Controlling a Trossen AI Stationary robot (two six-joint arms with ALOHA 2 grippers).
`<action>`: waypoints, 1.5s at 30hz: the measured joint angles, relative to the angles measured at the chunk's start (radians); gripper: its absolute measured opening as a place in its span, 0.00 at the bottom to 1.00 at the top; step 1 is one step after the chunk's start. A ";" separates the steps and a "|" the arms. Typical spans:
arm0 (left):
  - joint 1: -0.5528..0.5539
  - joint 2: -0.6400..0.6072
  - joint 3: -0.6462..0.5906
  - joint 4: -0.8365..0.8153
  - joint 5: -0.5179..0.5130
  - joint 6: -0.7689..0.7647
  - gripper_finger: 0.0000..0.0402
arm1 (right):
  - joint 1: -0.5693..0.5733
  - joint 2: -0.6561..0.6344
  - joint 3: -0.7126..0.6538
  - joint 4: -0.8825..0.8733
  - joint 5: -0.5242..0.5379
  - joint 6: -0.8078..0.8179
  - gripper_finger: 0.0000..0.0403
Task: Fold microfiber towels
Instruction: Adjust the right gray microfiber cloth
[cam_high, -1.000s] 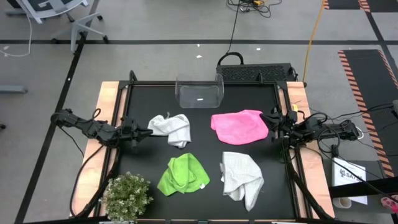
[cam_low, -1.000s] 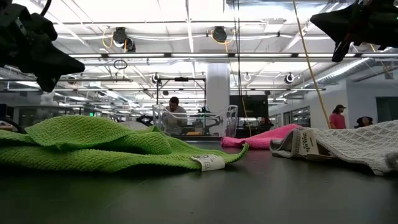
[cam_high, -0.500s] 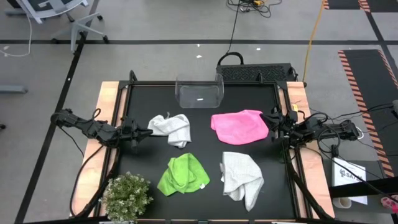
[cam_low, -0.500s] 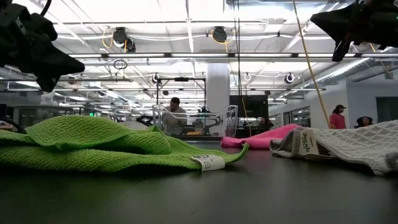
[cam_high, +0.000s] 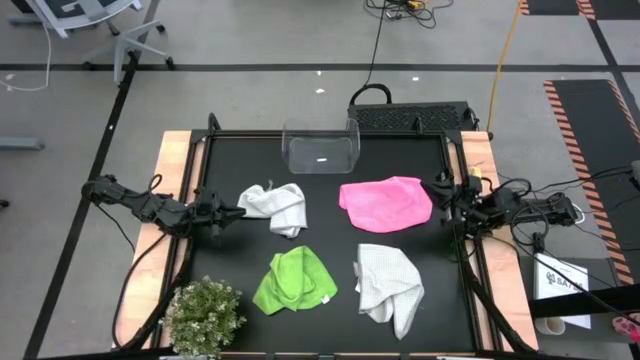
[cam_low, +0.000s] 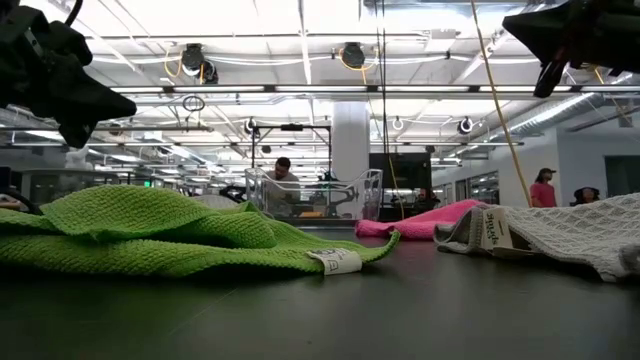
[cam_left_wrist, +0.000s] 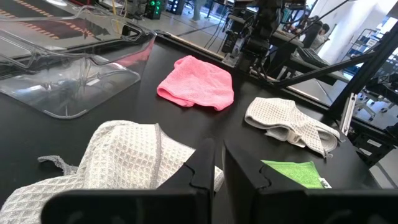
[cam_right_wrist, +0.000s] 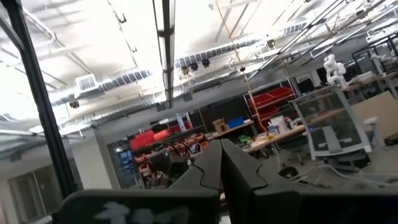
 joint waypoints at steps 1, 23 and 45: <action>0.000 0.000 0.000 0.000 0.000 0.000 0.08 | 0.000 0.000 0.000 0.005 0.000 0.000 0.00; 0.002 0.000 0.000 0.431 -0.291 0.026 0.08 | -0.001 0.003 0.000 0.013 0.163 0.070 0.00; 0.002 0.355 0.174 0.891 -0.326 0.447 0.08 | 0.000 0.623 0.697 -0.393 0.135 -0.171 0.02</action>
